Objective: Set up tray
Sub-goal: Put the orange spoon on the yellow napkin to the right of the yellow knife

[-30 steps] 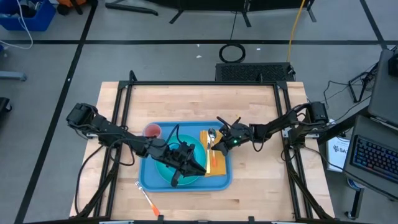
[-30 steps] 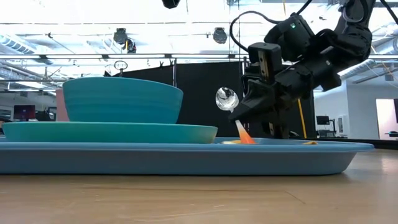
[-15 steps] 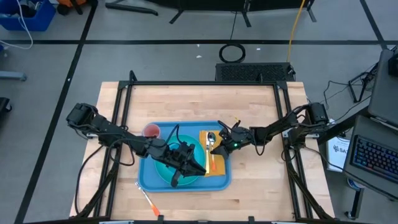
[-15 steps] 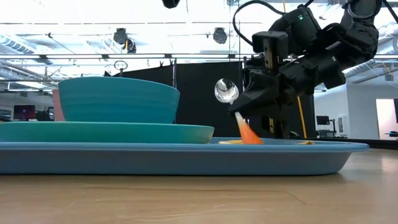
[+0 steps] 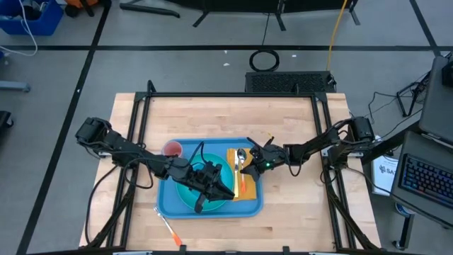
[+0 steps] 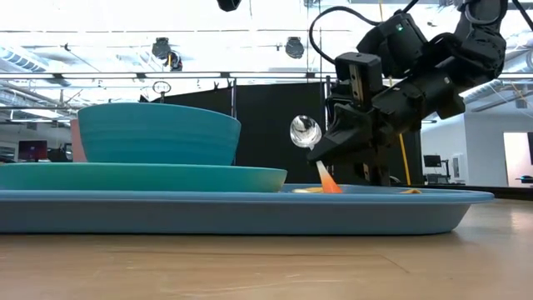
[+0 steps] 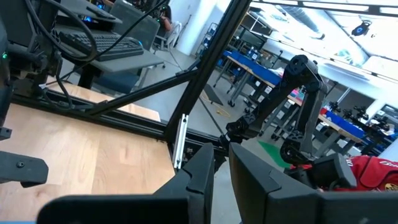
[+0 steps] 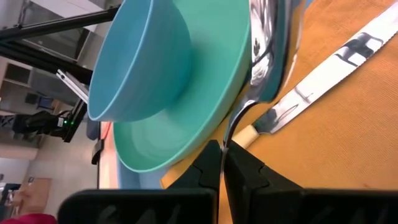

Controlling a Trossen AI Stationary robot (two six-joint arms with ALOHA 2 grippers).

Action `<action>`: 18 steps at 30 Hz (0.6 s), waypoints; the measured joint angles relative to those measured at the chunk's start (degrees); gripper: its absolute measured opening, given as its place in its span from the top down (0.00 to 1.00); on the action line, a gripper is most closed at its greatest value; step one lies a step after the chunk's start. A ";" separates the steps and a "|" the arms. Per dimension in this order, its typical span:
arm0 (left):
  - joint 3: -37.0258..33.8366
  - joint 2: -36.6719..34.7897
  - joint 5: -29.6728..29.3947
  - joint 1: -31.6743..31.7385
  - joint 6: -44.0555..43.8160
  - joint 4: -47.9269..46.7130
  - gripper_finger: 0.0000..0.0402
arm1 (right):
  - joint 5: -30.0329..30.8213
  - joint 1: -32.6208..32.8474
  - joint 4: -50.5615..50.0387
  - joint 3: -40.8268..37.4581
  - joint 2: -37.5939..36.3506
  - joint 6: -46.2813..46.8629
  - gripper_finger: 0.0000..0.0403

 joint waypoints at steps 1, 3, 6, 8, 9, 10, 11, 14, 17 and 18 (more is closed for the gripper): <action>0.00 0.00 0.00 0.00 0.00 0.00 0.87 | 0.01 -0.01 -0.52 0.00 0.00 -0.02 1.00; 0.00 0.00 0.00 0.00 0.00 0.00 0.87 | 0.78 -0.01 -1.41 0.02 0.00 -0.25 1.00; 0.00 0.00 0.00 0.00 0.01 0.00 0.87 | 1.31 -0.01 -2.50 0.02 0.00 -0.24 1.00; 0.00 0.00 0.00 0.00 0.00 0.00 0.87 | 1.40 -0.01 -2.69 0.02 0.00 -0.31 1.00; 0.00 0.00 0.00 0.00 0.02 0.01 0.87 | 1.40 -0.01 -2.71 0.02 0.00 -0.28 1.00; 0.00 0.00 0.00 0.00 0.01 0.00 0.87 | 1.43 -0.01 -2.80 0.02 0.00 -0.32 0.99; 0.00 0.00 0.00 0.00 0.00 0.00 0.87 | 1.47 -0.01 -2.94 0.02 0.00 -0.39 0.99; 0.00 0.00 0.00 0.00 0.00 0.00 0.87 | 1.57 -0.01 -3.89 0.02 0.00 -0.70 0.98; 0.00 0.00 0.00 -0.02 0.00 0.00 0.87 | 2.58 -0.01 -5.73 0.02 0.00 -0.91 0.98; 0.00 0.00 0.00 -0.02 0.02 0.00 0.87 | 2.71 0.01 -5.89 0.02 0.00 -1.19 0.97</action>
